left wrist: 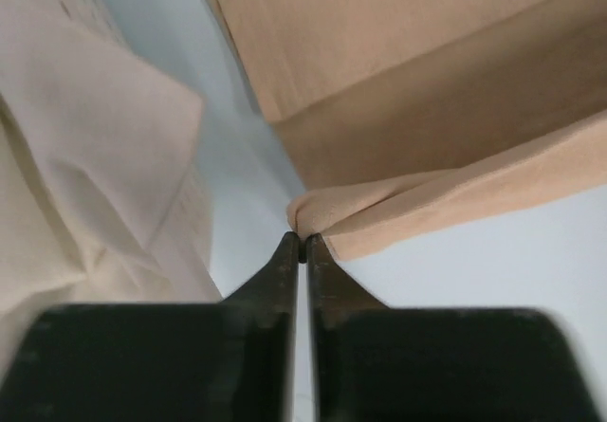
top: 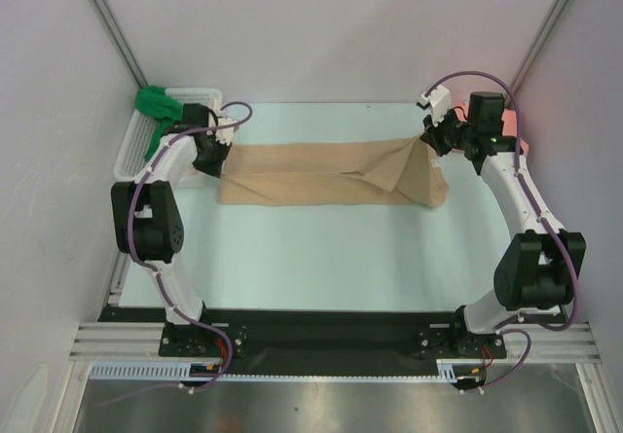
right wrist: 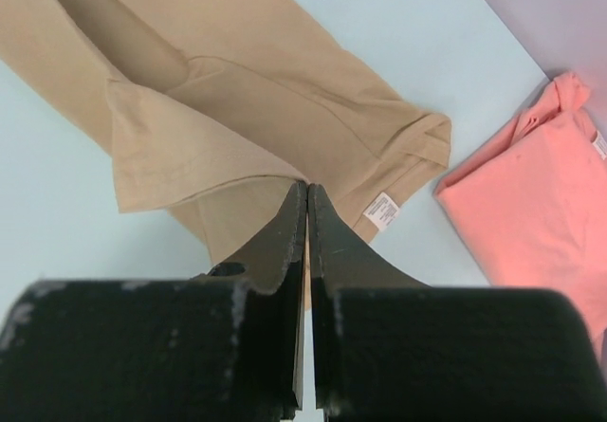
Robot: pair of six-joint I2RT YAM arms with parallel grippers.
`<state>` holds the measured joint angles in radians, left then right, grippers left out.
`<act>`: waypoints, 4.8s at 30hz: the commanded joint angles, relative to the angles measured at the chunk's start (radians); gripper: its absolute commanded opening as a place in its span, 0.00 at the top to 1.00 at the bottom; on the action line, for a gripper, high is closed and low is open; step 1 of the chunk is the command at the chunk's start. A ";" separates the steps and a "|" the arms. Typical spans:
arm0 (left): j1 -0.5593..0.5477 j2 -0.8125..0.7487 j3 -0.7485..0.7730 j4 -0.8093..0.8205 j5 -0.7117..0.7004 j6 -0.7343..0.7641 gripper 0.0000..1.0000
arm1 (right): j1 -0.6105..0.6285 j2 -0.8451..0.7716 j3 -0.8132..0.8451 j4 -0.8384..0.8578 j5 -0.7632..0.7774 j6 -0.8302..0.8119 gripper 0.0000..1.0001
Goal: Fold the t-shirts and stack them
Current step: Fold the tshirt
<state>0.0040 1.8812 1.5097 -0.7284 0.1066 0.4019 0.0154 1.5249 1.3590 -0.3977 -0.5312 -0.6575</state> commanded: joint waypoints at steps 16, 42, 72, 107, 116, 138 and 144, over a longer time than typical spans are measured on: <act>-0.182 -0.062 -0.005 0.087 -0.183 0.004 0.62 | -0.020 0.115 0.045 0.041 -0.005 0.025 0.52; -0.127 0.102 -0.138 0.139 -0.234 0.029 0.72 | 0.149 0.451 0.206 -0.219 0.037 -0.228 0.33; -0.127 0.122 -0.111 0.118 -0.254 0.023 0.73 | 0.173 0.586 0.292 -0.283 0.079 -0.291 0.09; -0.128 0.121 -0.117 0.133 -0.258 0.014 0.73 | 0.236 0.711 0.574 -0.213 0.191 -0.320 0.94; -0.128 0.088 -0.120 0.133 -0.265 0.017 0.74 | 0.267 0.678 0.557 -0.060 0.290 -0.249 0.43; -0.167 0.033 -0.137 0.081 -0.199 0.164 0.68 | -0.098 0.342 0.129 -0.305 -0.072 0.024 0.36; -0.137 0.116 -0.100 0.081 -0.199 0.120 0.69 | -0.137 0.354 0.108 -0.401 -0.111 -0.063 0.38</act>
<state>-0.1535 1.9621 1.3838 -0.6525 -0.0864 0.5320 -0.1352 1.8778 1.4723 -0.7094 -0.5587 -0.6685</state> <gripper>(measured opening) 0.310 0.623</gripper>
